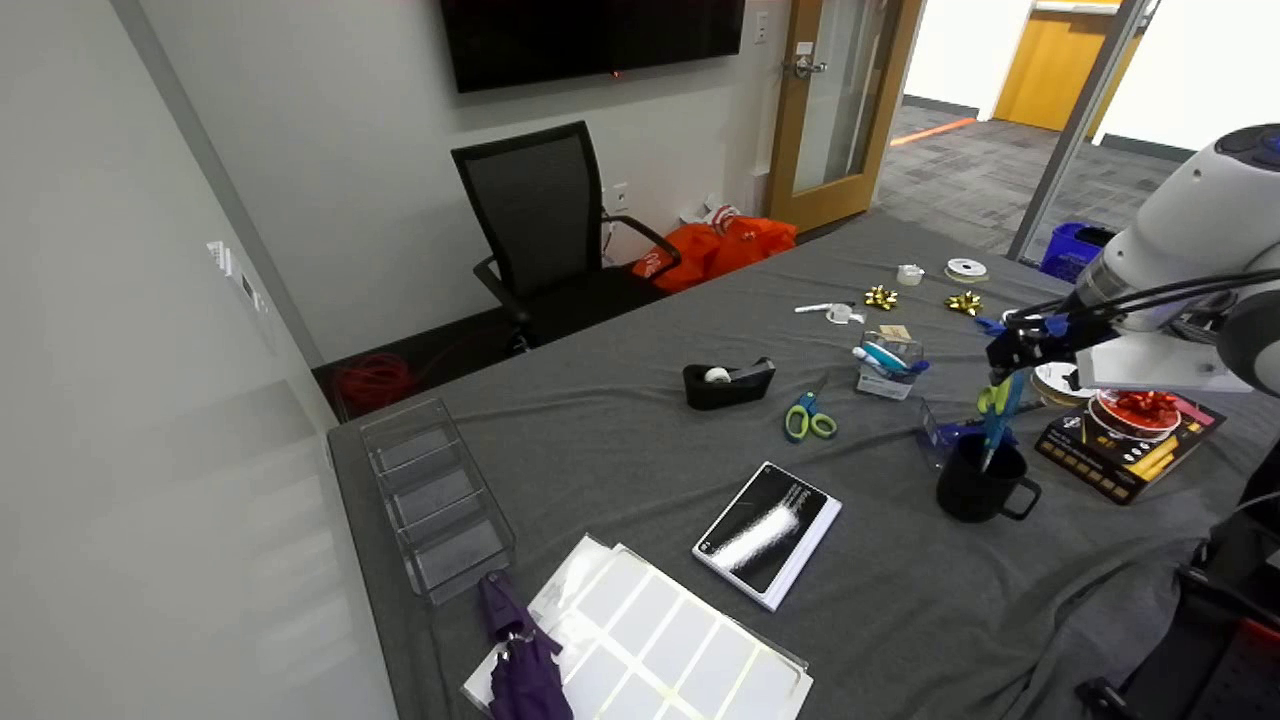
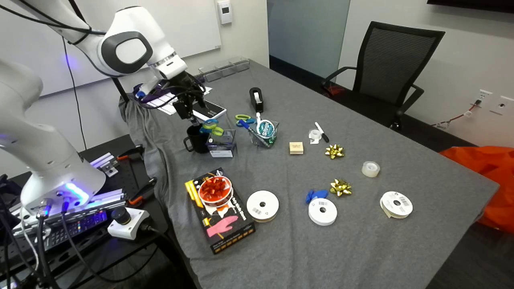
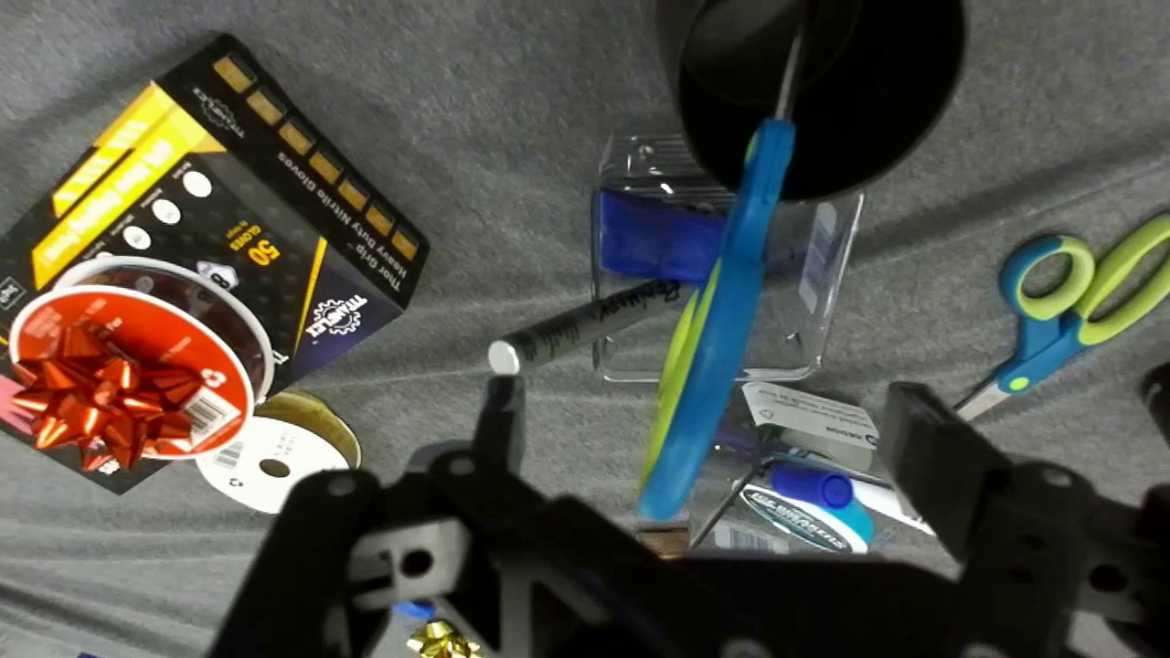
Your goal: Remove the scissors from the cup
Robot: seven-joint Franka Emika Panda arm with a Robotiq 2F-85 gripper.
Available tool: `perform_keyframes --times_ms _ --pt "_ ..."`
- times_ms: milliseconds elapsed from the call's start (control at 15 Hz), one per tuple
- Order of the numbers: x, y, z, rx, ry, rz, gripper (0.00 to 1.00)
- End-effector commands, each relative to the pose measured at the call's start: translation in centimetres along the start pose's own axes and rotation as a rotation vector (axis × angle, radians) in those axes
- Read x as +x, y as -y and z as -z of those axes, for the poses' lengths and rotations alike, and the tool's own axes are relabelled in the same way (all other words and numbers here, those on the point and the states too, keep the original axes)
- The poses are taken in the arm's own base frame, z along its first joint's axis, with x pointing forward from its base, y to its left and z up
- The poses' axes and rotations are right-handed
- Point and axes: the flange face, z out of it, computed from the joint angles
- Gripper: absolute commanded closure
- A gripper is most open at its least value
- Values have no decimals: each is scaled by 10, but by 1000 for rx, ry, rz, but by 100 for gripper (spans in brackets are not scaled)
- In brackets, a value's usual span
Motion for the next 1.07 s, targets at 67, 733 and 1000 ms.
perform_keyframes --times_ms 67,733,1000 --pt "-3 2 -5 5 10 5 0" --pt "-1 7 -24 138 -2 -28 0" --pt "-10 7 -42 157 30 -25 0"
